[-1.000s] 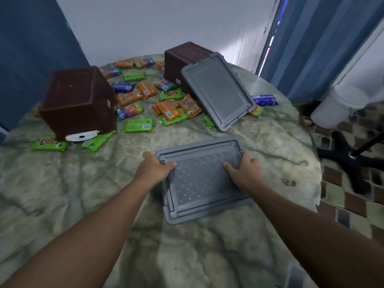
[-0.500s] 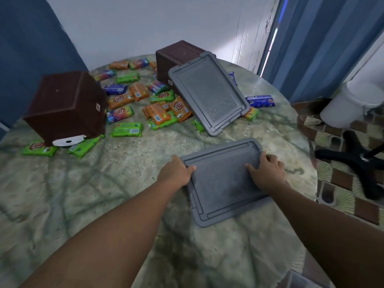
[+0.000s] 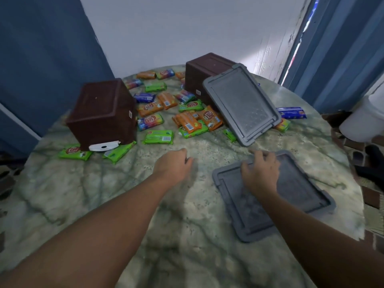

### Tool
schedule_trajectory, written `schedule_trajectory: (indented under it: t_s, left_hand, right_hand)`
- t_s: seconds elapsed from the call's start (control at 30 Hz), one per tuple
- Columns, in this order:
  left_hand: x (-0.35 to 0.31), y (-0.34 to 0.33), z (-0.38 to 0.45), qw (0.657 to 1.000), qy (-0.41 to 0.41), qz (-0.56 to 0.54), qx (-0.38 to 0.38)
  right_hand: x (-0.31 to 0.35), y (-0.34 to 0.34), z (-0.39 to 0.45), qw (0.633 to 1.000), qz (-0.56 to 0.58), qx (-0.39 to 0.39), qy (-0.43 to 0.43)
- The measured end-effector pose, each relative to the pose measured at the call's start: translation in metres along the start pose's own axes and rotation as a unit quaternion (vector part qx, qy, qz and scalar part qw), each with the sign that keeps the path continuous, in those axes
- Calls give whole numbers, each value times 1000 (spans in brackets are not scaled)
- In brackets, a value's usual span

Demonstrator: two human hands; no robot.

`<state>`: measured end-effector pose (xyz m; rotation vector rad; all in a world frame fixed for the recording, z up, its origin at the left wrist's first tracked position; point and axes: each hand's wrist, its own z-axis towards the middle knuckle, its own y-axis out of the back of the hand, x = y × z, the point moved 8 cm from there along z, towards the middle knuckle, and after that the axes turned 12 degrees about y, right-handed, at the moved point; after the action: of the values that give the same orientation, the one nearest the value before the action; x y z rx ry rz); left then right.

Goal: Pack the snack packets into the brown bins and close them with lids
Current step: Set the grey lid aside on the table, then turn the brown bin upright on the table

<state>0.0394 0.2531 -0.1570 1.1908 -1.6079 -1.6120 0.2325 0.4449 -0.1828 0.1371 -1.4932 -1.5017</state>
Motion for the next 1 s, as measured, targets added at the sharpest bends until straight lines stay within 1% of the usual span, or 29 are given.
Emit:
schedule_trajectory:
  t_s: [0.1, 0.13, 0.2, 0.27, 0.37, 0.47, 0.57, 0.67, 0.77, 0.87, 0.9, 1.0]
  left_hand:
    - [42, 40, 16, 999, -29, -6, -37]
    - [65, 57, 22, 998, -38, -11, -49]
    - [88, 84, 26, 995, -57, -24, -75]
    - [125, 110, 31, 992, -71, -39, -99]
    - [185, 135, 40, 988, -72, -62, -122]
    - [237, 149, 56, 985, -52, -104, -128]
    - [282, 154, 72, 980, -2, -150, -133]
    - [311, 156, 80, 979, 40, -156, -124]
    - [331, 161, 85, 978, 66, -159, -120]
    - [337, 172, 92, 976, 66, -169, -118]
    - [338, 178, 96, 976, 66, -167, -122]
    - [339, 194, 108, 977, 65, -150, -135]
  right_hand:
    - [69, -41, 2, 996, 69, 42, -32]
    - [99, -59, 2, 994, 87, 44, -41]
    - [138, -79, 1, 990, 126, 43, -47]
    - [183, -105, -1, 984, 167, 41, -54]
    - [239, -139, -10, 964, 243, 37, -99]
    - [279, -163, -19, 941, 307, 38, -141]
    - [305, -178, -21, 926, 342, 50, -155]
    - [321, -185, -20, 906, 383, 36, -176]
    - [330, -197, -18, 868, 439, 31, -229]
    - [339, -213, -20, 797, 517, 37, -309]
    - [344, -215, -20, 781, 533, 40, -325]
    - [365, -213, -13, 759, 555, 52, -336]
